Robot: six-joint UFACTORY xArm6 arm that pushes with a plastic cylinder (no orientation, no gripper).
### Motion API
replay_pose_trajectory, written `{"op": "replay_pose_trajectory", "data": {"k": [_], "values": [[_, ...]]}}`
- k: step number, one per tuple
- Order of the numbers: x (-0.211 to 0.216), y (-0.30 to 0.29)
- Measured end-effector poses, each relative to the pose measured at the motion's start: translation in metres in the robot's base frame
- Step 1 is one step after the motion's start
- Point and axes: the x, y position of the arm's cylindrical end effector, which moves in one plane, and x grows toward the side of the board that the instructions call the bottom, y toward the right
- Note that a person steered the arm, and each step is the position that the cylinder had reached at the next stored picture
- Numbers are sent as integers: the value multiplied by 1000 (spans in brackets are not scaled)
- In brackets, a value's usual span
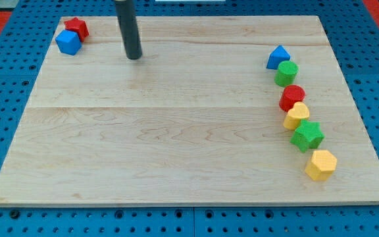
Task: Push the yellow hexagon closer to the green star
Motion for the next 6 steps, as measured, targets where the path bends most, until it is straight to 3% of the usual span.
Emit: {"op": "replay_pose_trajectory", "data": {"k": [5, 6], "values": [[266, 208], [291, 240]]}}
